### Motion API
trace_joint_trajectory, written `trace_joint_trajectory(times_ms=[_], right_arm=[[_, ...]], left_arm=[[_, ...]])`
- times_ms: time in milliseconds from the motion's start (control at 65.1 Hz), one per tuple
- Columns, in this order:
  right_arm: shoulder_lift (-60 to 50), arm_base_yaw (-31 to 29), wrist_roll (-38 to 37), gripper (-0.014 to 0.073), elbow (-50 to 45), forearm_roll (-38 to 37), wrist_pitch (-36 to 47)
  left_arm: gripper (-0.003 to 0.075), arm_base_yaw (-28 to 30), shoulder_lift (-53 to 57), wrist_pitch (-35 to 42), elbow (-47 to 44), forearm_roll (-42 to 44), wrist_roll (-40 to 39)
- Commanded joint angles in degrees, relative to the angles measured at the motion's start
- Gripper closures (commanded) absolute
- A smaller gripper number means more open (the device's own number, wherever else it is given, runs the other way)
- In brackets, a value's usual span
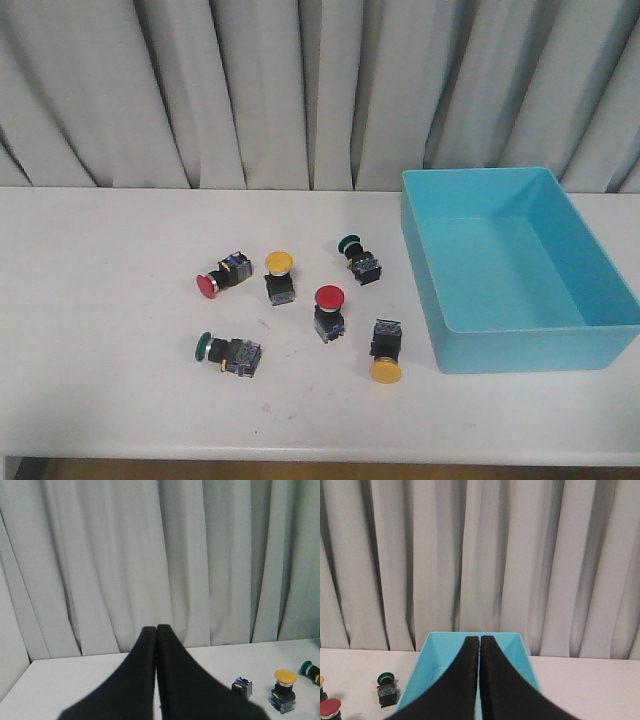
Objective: Pick red and yellow buttons and place in box
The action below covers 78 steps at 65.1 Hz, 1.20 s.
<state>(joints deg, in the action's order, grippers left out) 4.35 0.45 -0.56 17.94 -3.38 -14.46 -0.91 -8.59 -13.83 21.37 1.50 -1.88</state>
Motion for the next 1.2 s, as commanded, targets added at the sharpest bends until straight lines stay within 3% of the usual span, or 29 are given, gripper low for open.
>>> trace_joint_trajectory(times_ms=[0, 169, 384, 768, 875, 936, 1075, 1182], right_arm=[[6.11, -0.35, 0.56, 0.0597, 7.24, -1.20, -0.19], [16.36, -0.35, 0.56, 0.0597, 14.29, -1.10, -4.15], [25.30, -0.35, 0.56, 0.0597, 13.04, -0.64, -11.18], [32.40, -0.35, 0.56, 0.0587, 12.56, -0.64, -16.12], [32.40, -0.35, 0.56, 0.0531, 12.56, -0.64, -16.12], [32.40, -0.35, 0.56, 0.0475, 12.56, -0.64, -16.12], [32.40, -0.35, 0.56, 0.0265, 12.56, -0.64, -16.26], [32.40, -0.35, 0.56, 0.0111, 12.56, -0.59, -16.71]], left_arm=[[0.0727, -0.14, -6.99, -2.50, 8.15, -0.31, 0.58], [0.0727, -0.14, -17.34, -8.67, 14.72, -0.31, 0.58], [0.0727, -0.14, -25.15, -17.55, 14.67, -0.31, 0.58], [0.0709, -0.14, -28.82, -17.21, 14.67, -0.31, 0.51], [0.0624, -0.14, -28.82, -16.68, 14.67, -0.31, 0.51], [0.0527, -0.14, -28.82, -15.89, 14.67, -0.31, 0.51], [0.0316, -0.21, -28.82, -15.19, 14.67, -0.31, 0.74], [0.0204, -0.21, -29.36, -15.34, 14.72, -0.31, 1.88]])
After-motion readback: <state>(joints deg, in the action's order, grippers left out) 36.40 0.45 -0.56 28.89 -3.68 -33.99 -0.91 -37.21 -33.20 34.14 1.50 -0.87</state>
